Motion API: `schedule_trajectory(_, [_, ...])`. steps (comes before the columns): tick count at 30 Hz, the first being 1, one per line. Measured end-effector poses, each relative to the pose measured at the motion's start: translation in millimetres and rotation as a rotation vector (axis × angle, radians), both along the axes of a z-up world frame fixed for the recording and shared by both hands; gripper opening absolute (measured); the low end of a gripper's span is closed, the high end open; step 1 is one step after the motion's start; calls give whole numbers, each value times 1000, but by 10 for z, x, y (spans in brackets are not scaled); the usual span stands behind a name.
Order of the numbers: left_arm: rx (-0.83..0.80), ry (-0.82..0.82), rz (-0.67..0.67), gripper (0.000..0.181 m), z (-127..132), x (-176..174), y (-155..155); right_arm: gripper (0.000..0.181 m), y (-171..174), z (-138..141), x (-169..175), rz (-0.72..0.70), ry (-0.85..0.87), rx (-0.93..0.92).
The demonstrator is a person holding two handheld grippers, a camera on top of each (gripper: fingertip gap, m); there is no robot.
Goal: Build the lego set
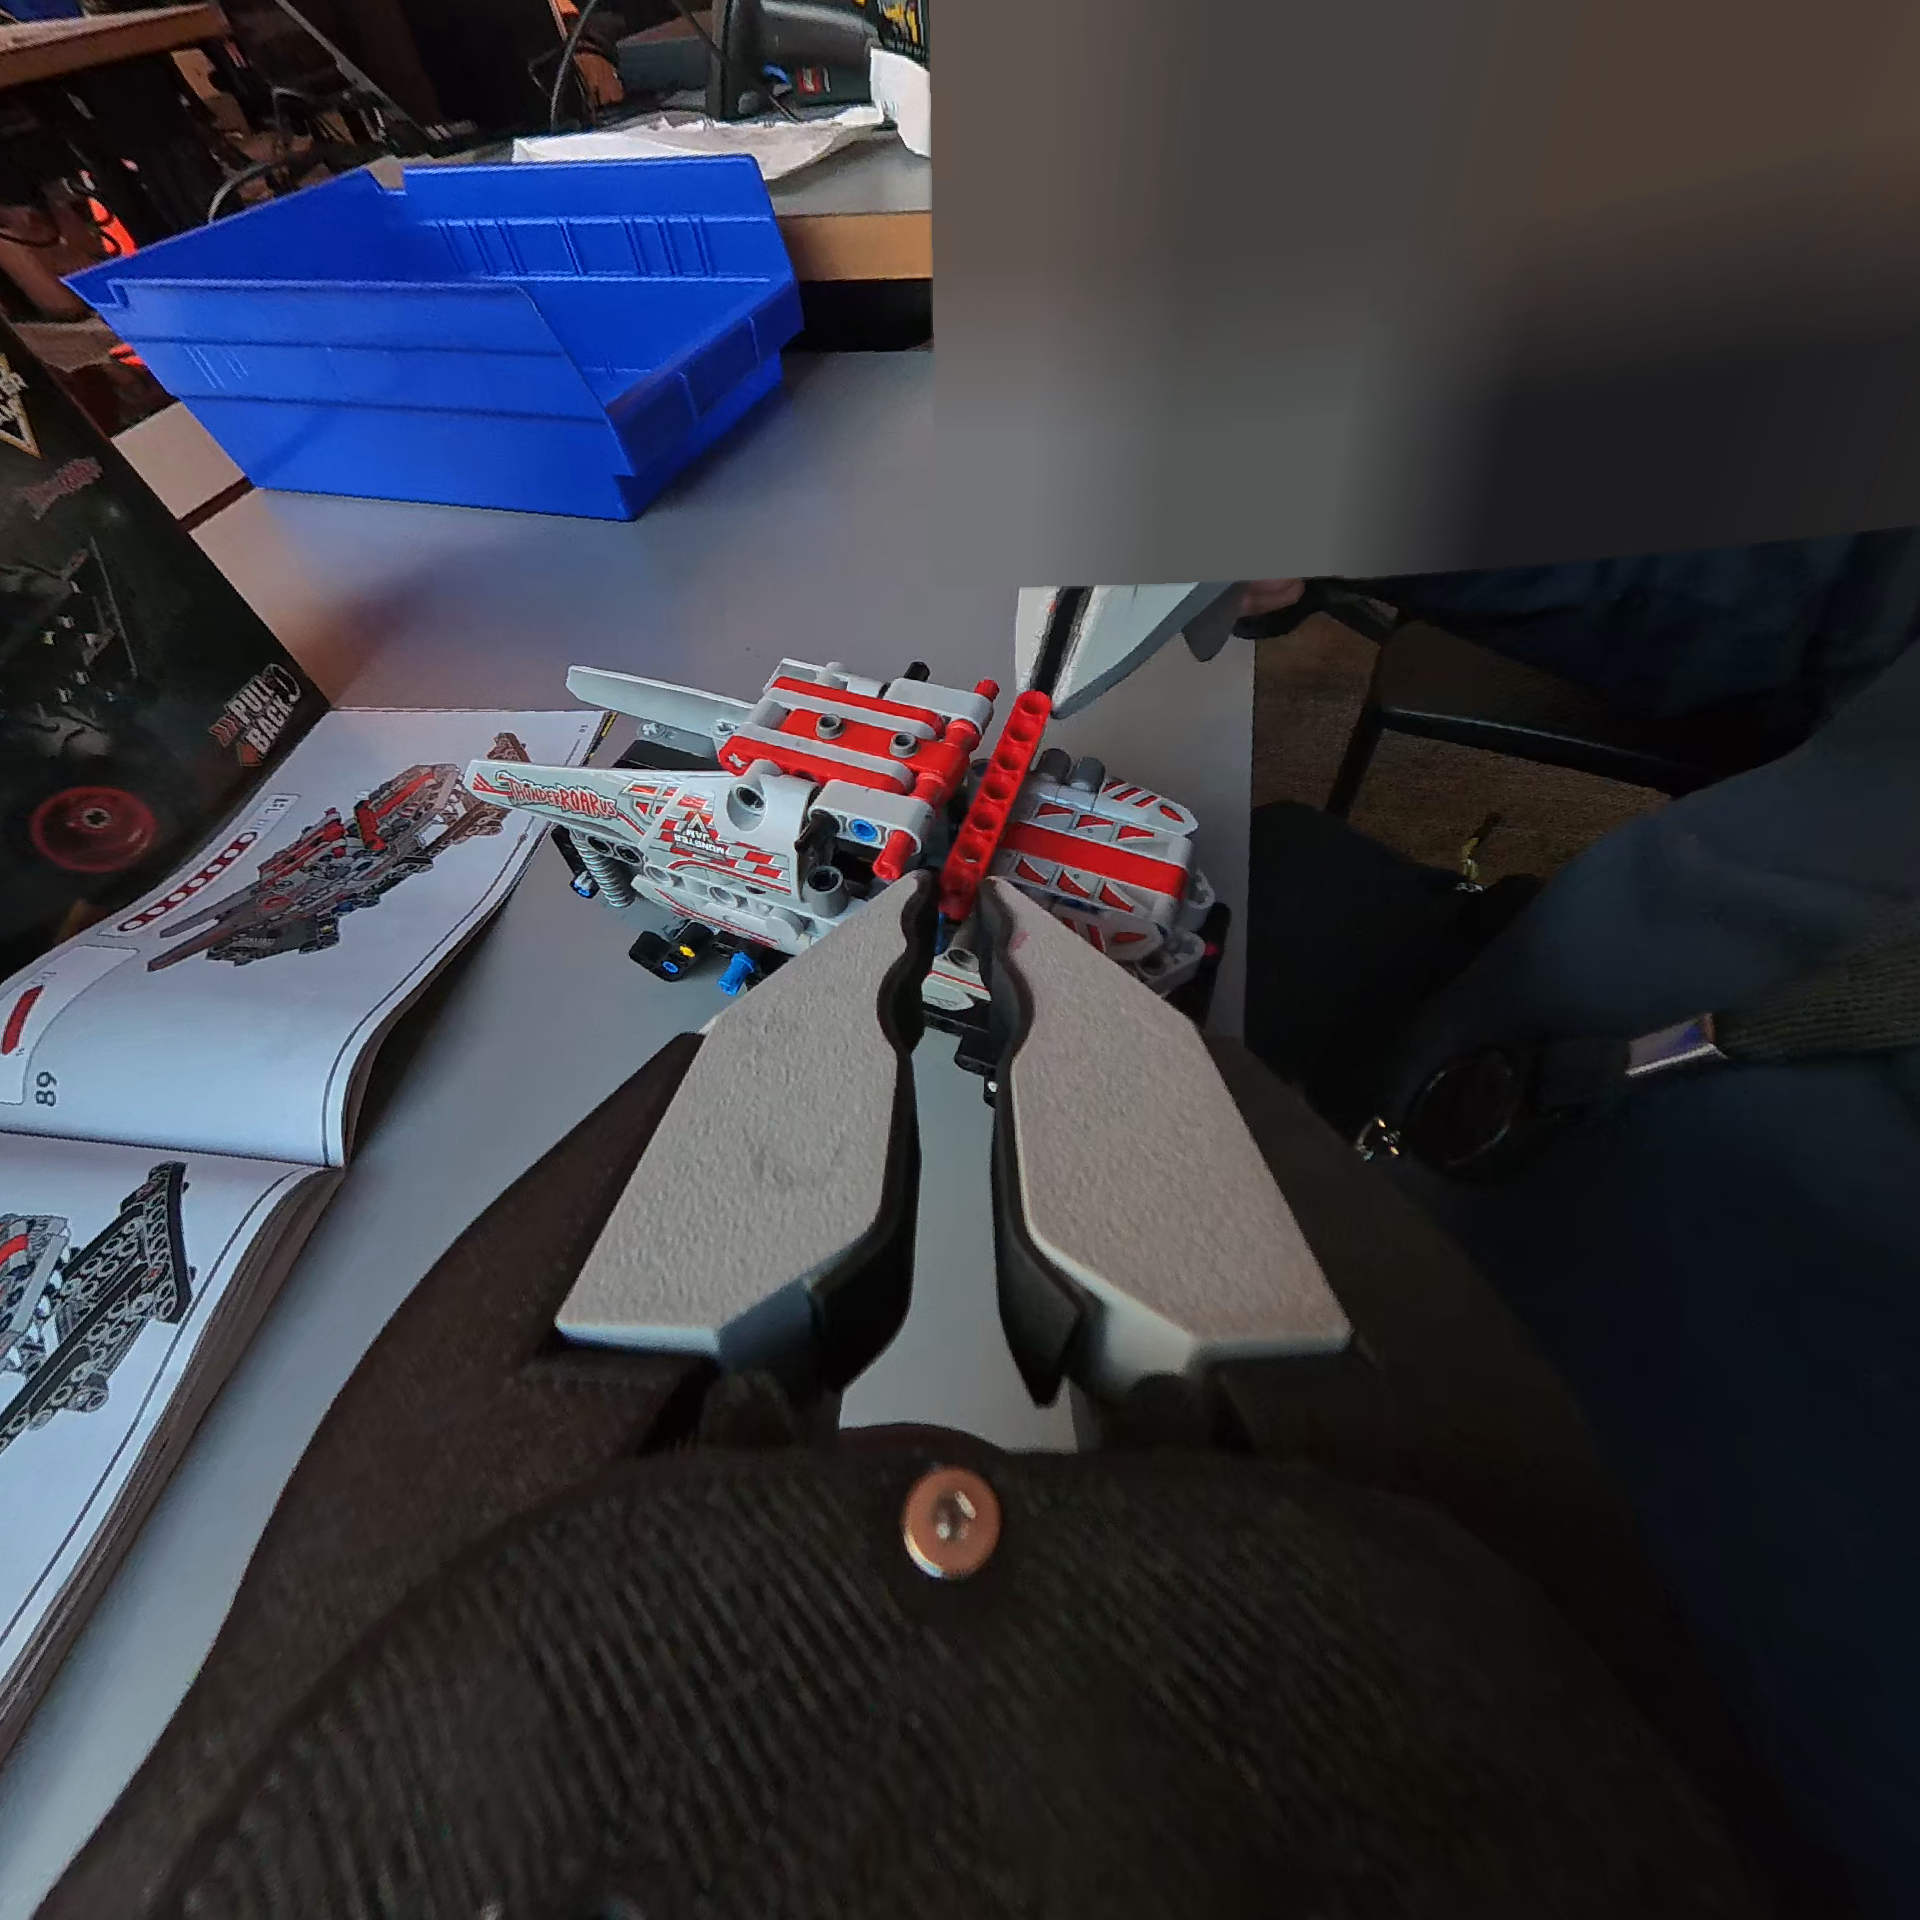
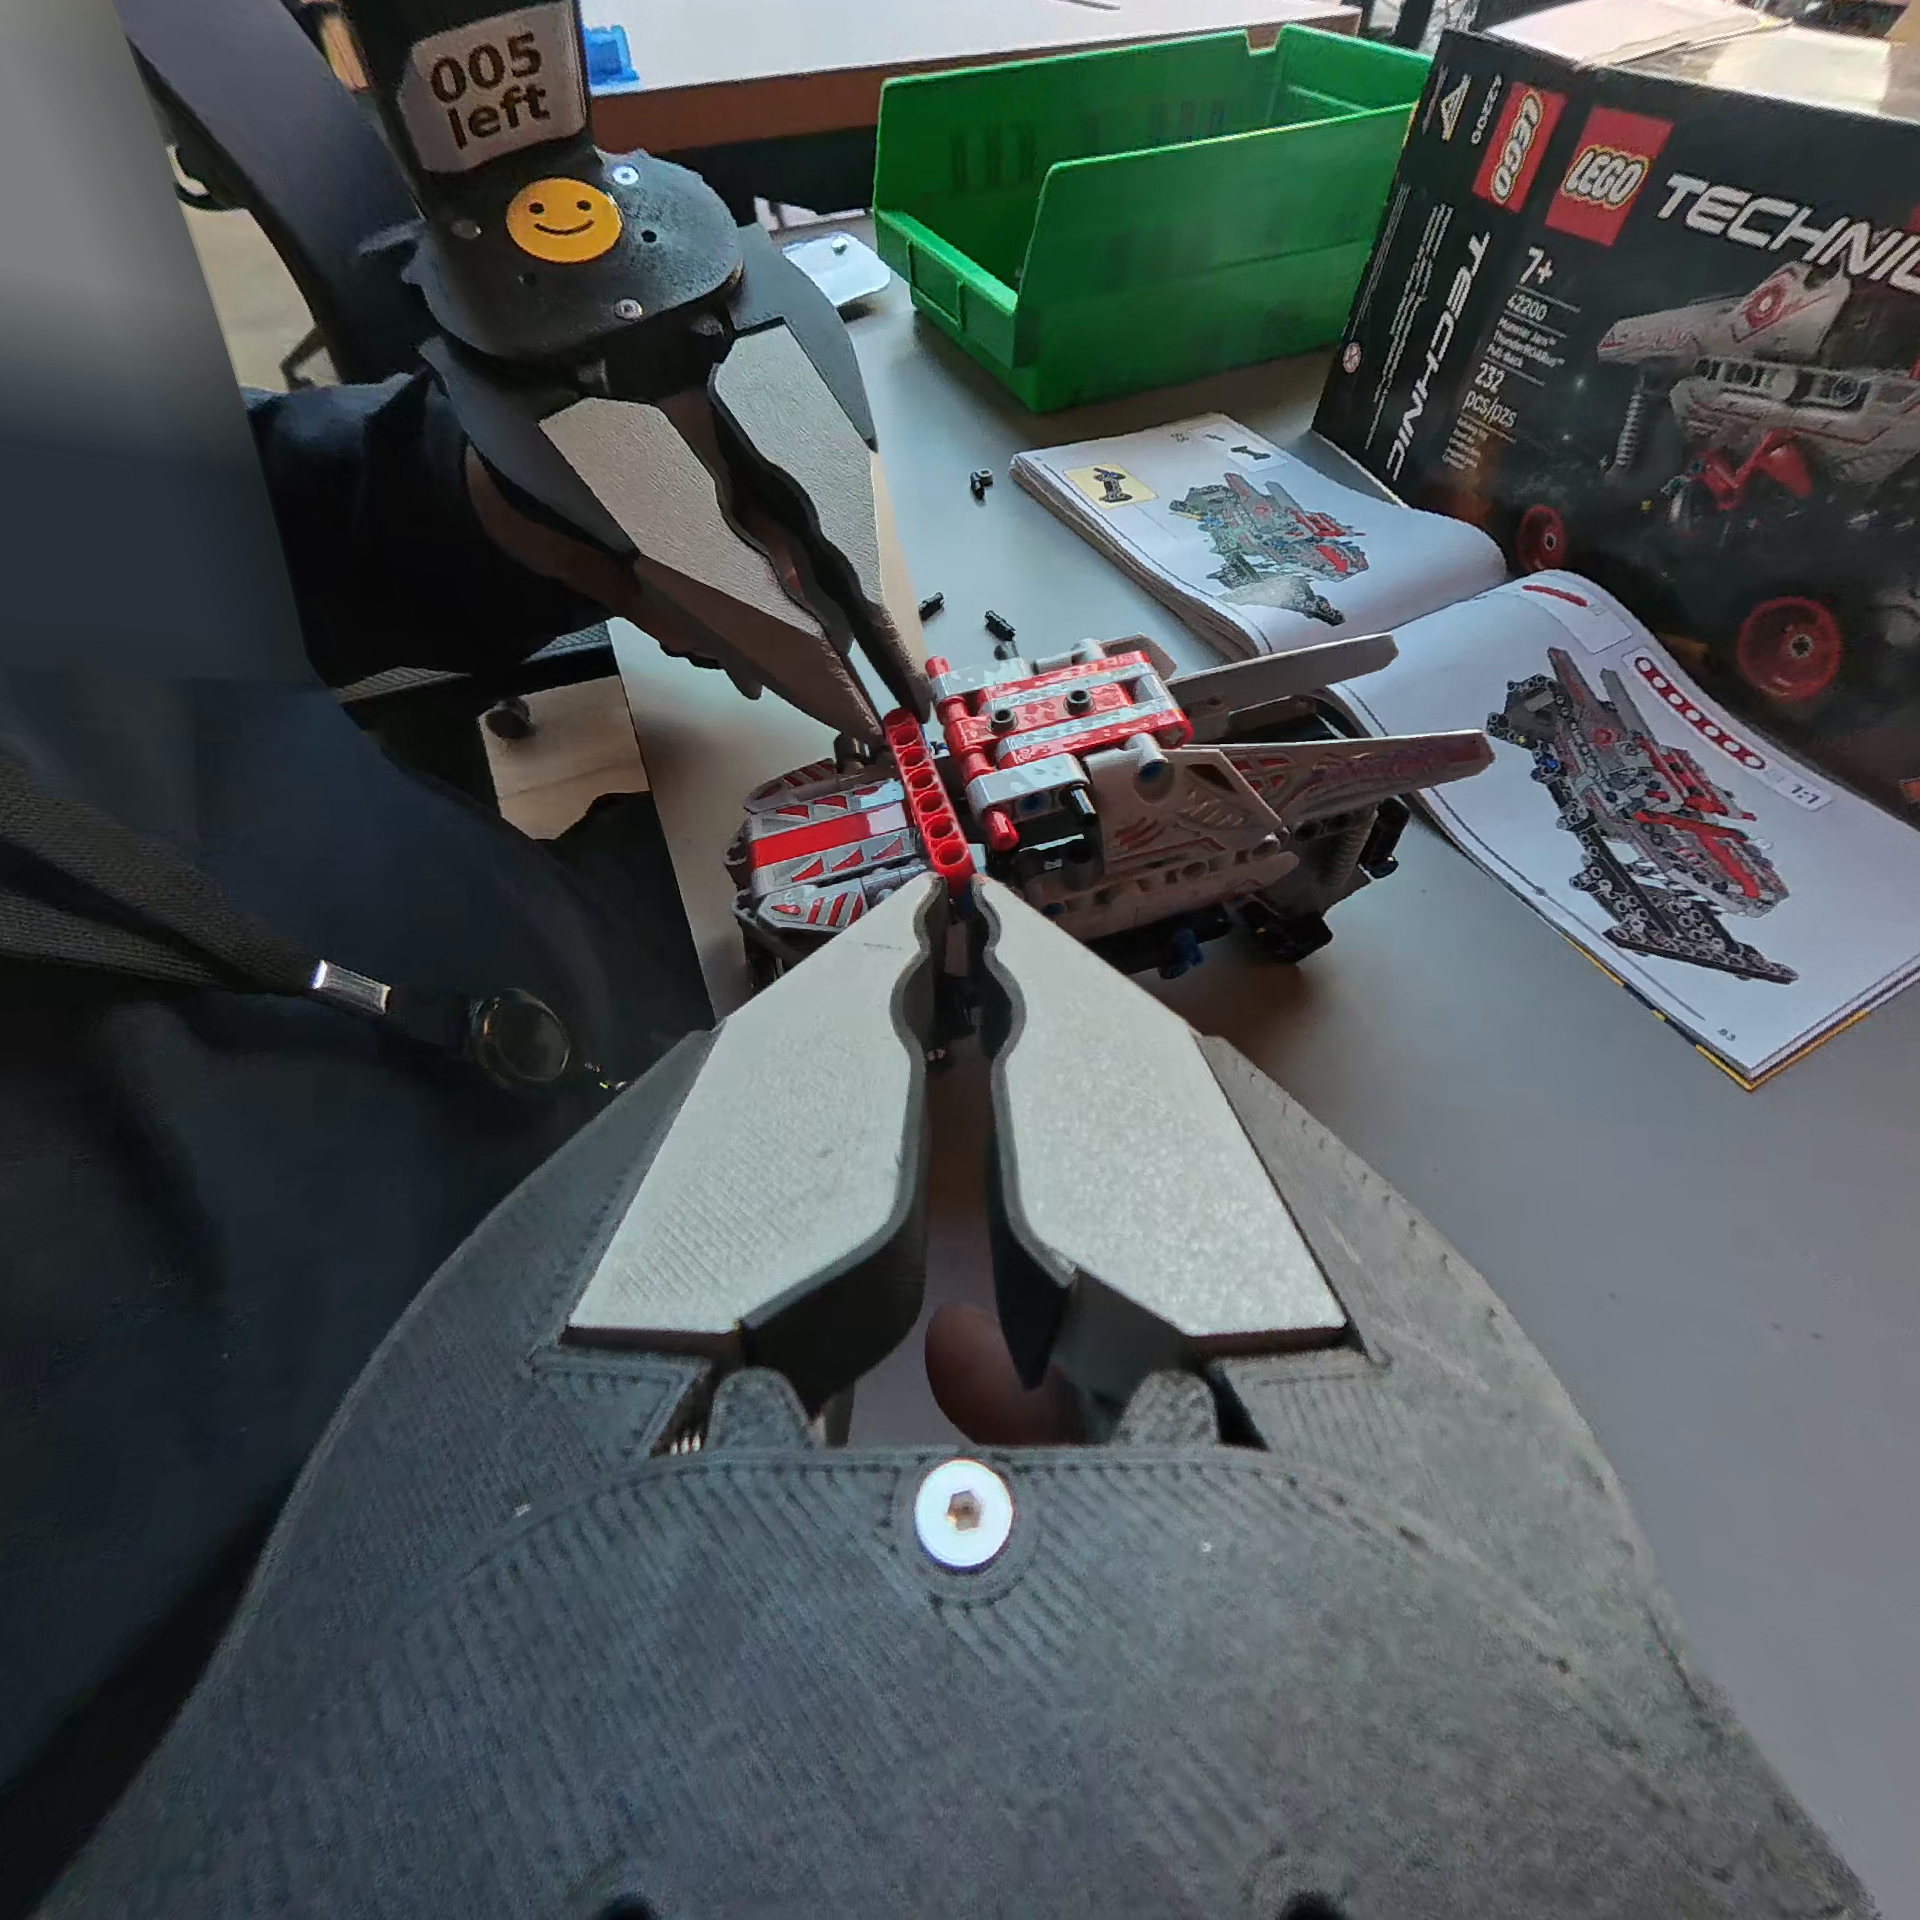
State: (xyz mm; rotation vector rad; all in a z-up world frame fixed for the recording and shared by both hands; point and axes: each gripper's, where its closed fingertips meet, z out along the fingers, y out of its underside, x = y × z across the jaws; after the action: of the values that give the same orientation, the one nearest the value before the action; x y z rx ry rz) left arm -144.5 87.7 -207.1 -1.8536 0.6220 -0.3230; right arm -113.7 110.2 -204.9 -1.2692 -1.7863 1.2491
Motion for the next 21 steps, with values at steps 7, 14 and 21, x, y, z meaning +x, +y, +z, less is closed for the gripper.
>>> schedule_trajectory(7, [-9,-4,-6,4,-11,-29,-16,3,-14,39,-15,-5,29,43])
schedule_trajectory(14, [-13,17,-11,4,3,-39,-24,6,-42,115,-26,8,57,69])
schedule_trajectory(21, [-13,19,-8,4,23,-60,-36,9,-50,-10,-62,3,13,150])
